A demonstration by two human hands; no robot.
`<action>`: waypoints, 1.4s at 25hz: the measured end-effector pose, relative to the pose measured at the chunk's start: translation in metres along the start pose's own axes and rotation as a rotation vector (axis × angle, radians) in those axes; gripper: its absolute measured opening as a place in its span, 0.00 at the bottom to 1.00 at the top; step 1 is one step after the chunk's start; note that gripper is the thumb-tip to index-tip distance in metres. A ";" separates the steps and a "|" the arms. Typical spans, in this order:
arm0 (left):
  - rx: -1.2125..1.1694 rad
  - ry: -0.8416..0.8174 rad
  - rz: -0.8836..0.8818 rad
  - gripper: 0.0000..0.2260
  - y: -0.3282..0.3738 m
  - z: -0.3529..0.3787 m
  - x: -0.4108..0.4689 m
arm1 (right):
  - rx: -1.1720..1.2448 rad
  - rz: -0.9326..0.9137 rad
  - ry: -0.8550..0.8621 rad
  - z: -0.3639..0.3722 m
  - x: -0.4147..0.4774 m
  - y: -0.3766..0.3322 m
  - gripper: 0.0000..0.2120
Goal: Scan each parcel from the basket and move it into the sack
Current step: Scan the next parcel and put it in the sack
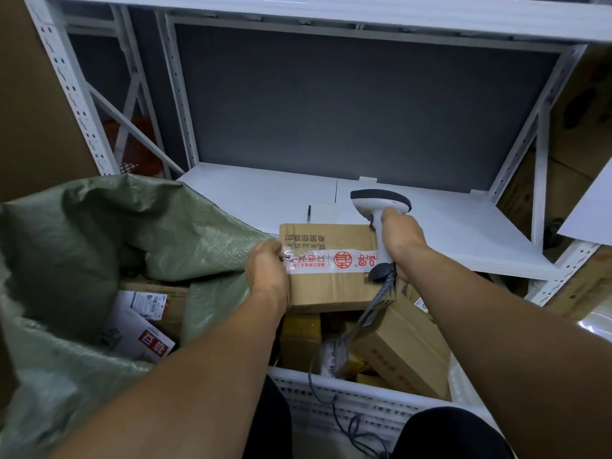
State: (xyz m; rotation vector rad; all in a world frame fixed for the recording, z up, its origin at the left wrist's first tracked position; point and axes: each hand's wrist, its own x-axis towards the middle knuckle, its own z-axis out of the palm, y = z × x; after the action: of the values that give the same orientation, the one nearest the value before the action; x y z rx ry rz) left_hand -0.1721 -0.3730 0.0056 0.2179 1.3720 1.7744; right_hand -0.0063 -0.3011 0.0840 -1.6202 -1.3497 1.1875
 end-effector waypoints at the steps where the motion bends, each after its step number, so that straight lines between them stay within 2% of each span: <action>1: -0.018 0.012 -0.001 0.07 0.000 -0.002 0.000 | 0.001 -0.003 0.003 0.001 -0.003 -0.002 0.22; 3: -0.022 0.043 0.016 0.07 0.001 -0.004 -0.003 | -0.014 -0.016 0.030 0.003 -0.005 -0.002 0.29; 5: -0.016 0.052 0.039 0.11 0.002 -0.006 -0.005 | -0.020 -0.031 0.050 0.004 -0.007 -0.001 0.32; 8: -0.072 0.033 0.029 0.19 0.006 -0.006 -0.008 | -0.018 -0.035 0.081 0.003 -0.014 -0.004 0.31; 10: -0.047 0.016 0.010 0.23 0.007 -0.004 -0.007 | -0.025 -0.055 0.103 0.002 -0.018 -0.007 0.26; 14: 0.157 0.008 -0.014 0.22 0.010 -0.001 -0.011 | -0.047 -0.109 0.131 0.001 -0.018 -0.009 0.22; 18: 0.197 0.005 -0.151 0.16 0.022 0.000 -0.018 | -0.069 -0.130 0.123 0.001 -0.019 -0.004 0.22; 22: 0.119 -0.160 -0.346 0.30 0.029 0.000 -0.018 | -0.085 -0.151 0.157 0.001 -0.016 0.001 0.20; 23: 0.112 -0.177 -0.366 0.31 0.027 -0.001 -0.016 | -0.087 -0.154 0.166 0.001 -0.015 0.001 0.20; 26: 0.119 -0.121 -0.319 0.15 0.017 -0.006 -0.010 | -0.095 -0.172 0.182 0.000 -0.015 0.000 0.20; 28: 0.099 -0.070 -0.260 0.11 0.012 -0.008 -0.013 | -0.117 -0.176 0.195 -0.001 -0.016 -0.001 0.20; 31: 0.031 -0.029 -0.198 0.13 0.008 -0.012 -0.017 | -0.171 -0.151 0.204 -0.004 -0.014 0.002 0.21; 33: 0.028 -0.047 -0.180 0.20 0.006 -0.014 -0.016 | -0.211 -0.129 0.185 -0.005 -0.014 0.007 0.21; 35: 0.022 -0.086 -0.160 0.21 0.005 -0.013 -0.015 | -0.236 -0.120 0.170 -0.003 -0.013 0.012 0.22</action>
State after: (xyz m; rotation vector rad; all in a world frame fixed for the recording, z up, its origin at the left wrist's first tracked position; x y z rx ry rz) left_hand -0.1737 -0.3930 0.0104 0.1887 1.3112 1.6004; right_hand 0.0004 -0.3161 0.0764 -1.7329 -1.4964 0.8246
